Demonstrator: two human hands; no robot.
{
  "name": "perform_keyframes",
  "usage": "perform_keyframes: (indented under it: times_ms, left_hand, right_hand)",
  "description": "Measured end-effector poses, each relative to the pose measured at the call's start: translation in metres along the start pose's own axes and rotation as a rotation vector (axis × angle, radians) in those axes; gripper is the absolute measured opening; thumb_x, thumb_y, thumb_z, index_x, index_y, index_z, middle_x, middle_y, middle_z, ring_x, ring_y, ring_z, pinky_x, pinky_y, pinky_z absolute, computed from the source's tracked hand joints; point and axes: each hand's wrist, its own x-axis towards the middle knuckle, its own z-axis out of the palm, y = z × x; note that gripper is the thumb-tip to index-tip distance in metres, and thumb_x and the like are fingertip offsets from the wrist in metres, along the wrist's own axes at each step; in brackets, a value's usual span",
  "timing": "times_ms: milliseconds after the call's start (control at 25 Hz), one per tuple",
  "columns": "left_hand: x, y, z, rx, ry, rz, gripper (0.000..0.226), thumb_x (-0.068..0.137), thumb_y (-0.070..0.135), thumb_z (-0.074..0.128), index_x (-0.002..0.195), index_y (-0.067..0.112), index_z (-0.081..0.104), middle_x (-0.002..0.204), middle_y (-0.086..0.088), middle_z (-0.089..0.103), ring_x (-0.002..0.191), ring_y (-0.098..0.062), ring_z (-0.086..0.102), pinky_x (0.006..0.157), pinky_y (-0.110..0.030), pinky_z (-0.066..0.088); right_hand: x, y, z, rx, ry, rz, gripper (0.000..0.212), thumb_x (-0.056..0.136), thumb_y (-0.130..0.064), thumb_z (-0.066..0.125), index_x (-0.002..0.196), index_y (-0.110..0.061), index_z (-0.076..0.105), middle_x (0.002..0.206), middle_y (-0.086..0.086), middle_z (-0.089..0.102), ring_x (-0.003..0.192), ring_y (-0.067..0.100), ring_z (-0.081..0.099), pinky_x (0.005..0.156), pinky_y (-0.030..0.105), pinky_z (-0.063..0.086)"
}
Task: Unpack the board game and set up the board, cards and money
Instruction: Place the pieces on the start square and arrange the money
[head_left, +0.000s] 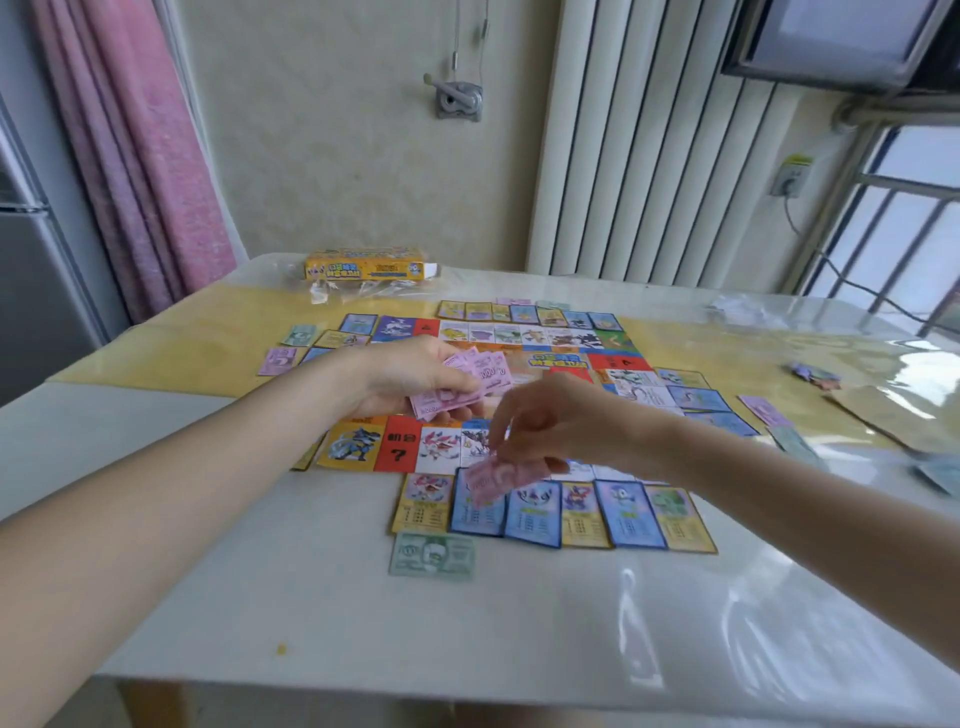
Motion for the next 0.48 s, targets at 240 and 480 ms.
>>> perform_keyframes:
  times_ms: [240, 480]
  left_hand:
    - [-0.003, 0.003, 0.030, 0.022, -0.014, -0.038, 0.020, 0.094, 0.004, 0.041, 0.110, -0.001, 0.052, 0.080, -0.010, 0.065, 0.054, -0.010, 0.055, 0.046, -0.020, 0.043]
    - [-0.007, 0.006, 0.040, -0.045, -0.113, -0.054, 0.028, 0.093, -0.003, 0.030, 0.110, -0.008, 0.051, 0.091, -0.019, 0.067, 0.063, -0.013, 0.068, 0.055, -0.020, 0.055]
  right_hand:
    - [-0.038, 0.017, 0.026, -0.298, 0.056, 0.013, 0.009, 0.080, -0.009, 0.066, 0.080, -0.018, 0.067, 0.058, -0.010, 0.052, 0.046, -0.001, 0.046, 0.046, 0.007, 0.035]
    - [-0.049, 0.026, 0.037, -0.557, 0.128, -0.094, 0.003, 0.080, -0.020, 0.065, 0.082, -0.017, 0.065, 0.063, -0.010, 0.046, 0.055, 0.005, 0.040, 0.051, 0.016, 0.031]
